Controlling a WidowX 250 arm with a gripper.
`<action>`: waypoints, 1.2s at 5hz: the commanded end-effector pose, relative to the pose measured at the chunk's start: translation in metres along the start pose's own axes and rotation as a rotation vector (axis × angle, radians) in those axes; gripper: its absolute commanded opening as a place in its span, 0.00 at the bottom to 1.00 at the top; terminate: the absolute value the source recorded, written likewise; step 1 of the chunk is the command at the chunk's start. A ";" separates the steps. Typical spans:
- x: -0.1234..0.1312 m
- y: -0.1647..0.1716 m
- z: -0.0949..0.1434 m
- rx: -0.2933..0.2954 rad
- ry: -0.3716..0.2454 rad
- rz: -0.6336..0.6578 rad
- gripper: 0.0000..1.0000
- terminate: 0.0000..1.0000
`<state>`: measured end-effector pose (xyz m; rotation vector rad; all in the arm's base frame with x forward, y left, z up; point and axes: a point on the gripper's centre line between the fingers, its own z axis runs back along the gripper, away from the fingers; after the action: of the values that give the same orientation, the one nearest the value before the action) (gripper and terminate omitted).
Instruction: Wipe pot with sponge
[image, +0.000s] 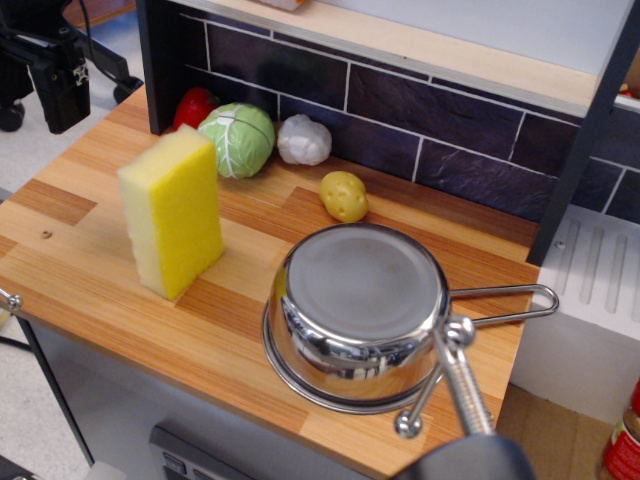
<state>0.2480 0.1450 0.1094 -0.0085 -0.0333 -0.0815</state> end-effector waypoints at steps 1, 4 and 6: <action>0.000 0.000 0.000 0.000 0.000 0.000 1.00 0.00; 0.005 -0.049 0.048 -0.131 0.010 0.046 1.00 0.00; 0.008 -0.080 0.017 -0.103 -0.036 0.063 1.00 0.00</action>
<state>0.2467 0.0596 0.1135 -0.1198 -0.0257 -0.0242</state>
